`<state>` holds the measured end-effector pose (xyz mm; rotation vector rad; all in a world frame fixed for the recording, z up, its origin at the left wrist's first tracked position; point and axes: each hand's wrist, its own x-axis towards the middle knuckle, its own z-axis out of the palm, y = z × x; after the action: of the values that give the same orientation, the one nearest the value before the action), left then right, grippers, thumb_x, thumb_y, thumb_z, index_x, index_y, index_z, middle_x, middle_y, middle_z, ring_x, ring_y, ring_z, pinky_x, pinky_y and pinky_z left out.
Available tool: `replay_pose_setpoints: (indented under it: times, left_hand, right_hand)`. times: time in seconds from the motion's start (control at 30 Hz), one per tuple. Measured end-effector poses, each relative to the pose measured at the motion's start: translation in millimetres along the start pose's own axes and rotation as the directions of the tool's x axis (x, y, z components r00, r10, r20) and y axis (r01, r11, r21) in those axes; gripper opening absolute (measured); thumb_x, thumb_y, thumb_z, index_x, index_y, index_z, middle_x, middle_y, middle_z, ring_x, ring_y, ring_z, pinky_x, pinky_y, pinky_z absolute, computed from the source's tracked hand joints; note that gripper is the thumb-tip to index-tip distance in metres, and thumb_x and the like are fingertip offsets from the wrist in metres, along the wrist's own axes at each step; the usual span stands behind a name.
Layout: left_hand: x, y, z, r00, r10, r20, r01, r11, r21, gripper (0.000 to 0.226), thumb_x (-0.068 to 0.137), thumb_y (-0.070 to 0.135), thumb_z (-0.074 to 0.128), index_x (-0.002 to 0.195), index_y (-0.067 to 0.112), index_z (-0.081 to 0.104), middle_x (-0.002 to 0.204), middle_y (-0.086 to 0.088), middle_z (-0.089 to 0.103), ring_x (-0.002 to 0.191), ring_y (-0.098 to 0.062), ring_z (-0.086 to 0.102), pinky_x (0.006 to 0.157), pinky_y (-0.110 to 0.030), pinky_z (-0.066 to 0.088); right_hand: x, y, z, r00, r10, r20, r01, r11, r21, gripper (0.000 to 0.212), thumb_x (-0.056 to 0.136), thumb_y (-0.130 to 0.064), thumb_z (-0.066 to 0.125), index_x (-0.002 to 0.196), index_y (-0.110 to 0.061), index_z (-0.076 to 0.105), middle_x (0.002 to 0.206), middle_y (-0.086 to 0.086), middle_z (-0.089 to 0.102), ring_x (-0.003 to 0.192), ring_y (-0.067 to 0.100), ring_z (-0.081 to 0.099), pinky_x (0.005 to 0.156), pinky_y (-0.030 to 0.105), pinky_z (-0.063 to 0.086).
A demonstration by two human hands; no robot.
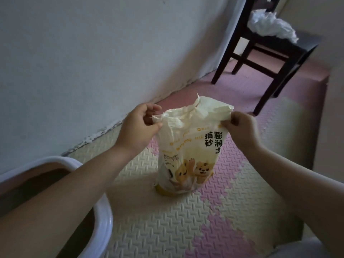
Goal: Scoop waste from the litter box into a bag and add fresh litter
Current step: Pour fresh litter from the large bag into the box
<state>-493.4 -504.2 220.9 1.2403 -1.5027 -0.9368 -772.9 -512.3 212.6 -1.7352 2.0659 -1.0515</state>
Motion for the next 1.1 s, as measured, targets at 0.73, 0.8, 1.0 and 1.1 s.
replay_pose_setpoints:
  times: [0.73,0.8,1.0,1.1]
  left_hand:
    - [15,-47,27,0.989,-0.085,-0.122,0.104,0.982,0.158,0.02,0.084,0.037,0.068,0.08,0.018,0.071,0.066,0.007,0.068,0.058,-0.002,0.062,0.051,-0.021,0.05]
    - [13,-57,11,0.986,-0.034,-0.166,0.061,0.985,0.16,0.04,0.082,0.048,0.065,0.078,0.009,0.069,0.065,-0.002,0.068,0.059,-0.017,0.065,0.053,-0.035,0.054]
    - [24,-33,-42,0.929,0.103,-0.355,-0.058,0.989,0.137,0.047,0.08,0.033,0.073,0.049,0.016,0.041,0.045,0.002,0.047,0.043,-0.012,0.043,0.044,-0.025,0.039]
    - [29,-28,-62,0.91,0.135,-0.393,-0.084,0.986,0.144,0.048,0.08,0.031,0.073,0.048,0.021,0.039,0.043,0.007,0.041,0.044,-0.009,0.04,0.043,-0.016,0.031]
  right_hand:
    - [15,-35,54,0.989,0.088,-0.121,-0.089,0.996,0.0,0.023,0.09,-0.017,0.051,0.069,-0.013,0.057,0.065,0.006,0.059,0.058,0.021,0.048,0.052,0.032,0.039]
    - [19,-49,56,0.989,0.048,-0.137,-0.048,0.999,0.008,0.02,0.089,-0.018,0.053,0.071,-0.015,0.06,0.066,0.001,0.061,0.063,0.023,0.056,0.058,0.037,0.049]
    - [42,-113,67,0.98,-0.015,-0.201,0.043,0.99,0.137,0.02,0.085,-0.009,0.051,0.07,-0.012,0.064,0.072,0.006,0.065,0.067,0.026,0.058,0.067,0.04,0.053]
    - [52,-140,83,0.979,-0.052,-0.196,0.088,0.98,0.178,0.016,0.083,-0.008,0.053,0.071,-0.007,0.064,0.076,0.015,0.064,0.062,0.012,0.047,0.062,0.032,0.045]
